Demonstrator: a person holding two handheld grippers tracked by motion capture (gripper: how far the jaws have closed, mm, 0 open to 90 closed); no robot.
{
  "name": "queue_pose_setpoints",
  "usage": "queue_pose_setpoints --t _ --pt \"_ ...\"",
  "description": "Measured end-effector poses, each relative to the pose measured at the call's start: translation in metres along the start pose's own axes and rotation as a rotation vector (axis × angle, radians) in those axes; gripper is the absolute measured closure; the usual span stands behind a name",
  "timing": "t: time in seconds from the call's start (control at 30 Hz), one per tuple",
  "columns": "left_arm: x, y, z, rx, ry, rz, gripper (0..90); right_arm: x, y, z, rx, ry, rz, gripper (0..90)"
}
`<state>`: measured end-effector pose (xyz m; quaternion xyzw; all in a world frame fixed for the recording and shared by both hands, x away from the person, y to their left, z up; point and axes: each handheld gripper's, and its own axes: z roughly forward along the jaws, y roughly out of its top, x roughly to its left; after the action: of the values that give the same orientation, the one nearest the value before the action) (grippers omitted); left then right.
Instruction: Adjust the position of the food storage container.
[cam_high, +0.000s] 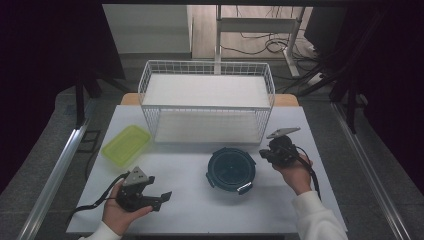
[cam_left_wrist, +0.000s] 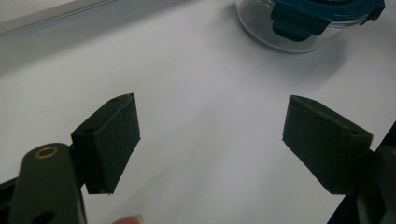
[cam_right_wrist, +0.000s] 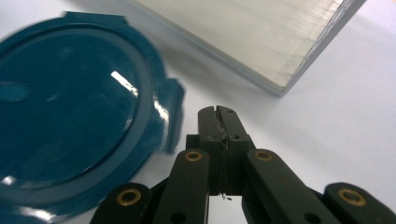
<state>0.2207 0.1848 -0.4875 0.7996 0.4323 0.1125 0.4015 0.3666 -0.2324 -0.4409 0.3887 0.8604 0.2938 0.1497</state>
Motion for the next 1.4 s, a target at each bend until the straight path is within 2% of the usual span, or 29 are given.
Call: queue_pose_setpoints --t 0.23,0.4,0.53,0.63,0.77,0.9,1.13,1.4 --pt "-0.001 0.0 0.0 -0.003 -0.01 -0.011 19.0 -0.001 0.009 0.032 0.089 0.003 -0.041 89.1" --pt "0.0 0.0 0.0 -0.001 -0.011 -0.01 19.3 0.0 0.008 0.041 0.135 0.01 -0.065 89.1" --pt "0.0 0.0 0.0 0.001 -0.013 -0.011 19.3 0.006 0.008 0.041 0.144 0.036 -0.092 89.3" --pt "0.0 0.001 0.0 -0.001 -0.015 -0.014 19.3 0.01 0.008 0.041 0.167 0.011 -0.126 89.3" --pt "0.0 0.001 0.0 -0.002 -0.017 -0.015 19.3 0.01 0.007 0.038 0.184 0.019 -0.127 89.4" --pt "0.0 0.001 0.002 0.002 -0.019 -0.015 19.3 0.012 0.007 0.032 0.178 0.035 -0.122 89.4" --pt "0.001 0.002 0.002 -0.002 -0.022 -0.021 19.3 0.02 0.005 0.029 0.197 0.025 -0.129 89.5" --pt "0.002 0.003 0.002 -0.001 -0.023 -0.022 19.3 0.028 0.001 0.027 0.191 0.058 -0.139 89.5"
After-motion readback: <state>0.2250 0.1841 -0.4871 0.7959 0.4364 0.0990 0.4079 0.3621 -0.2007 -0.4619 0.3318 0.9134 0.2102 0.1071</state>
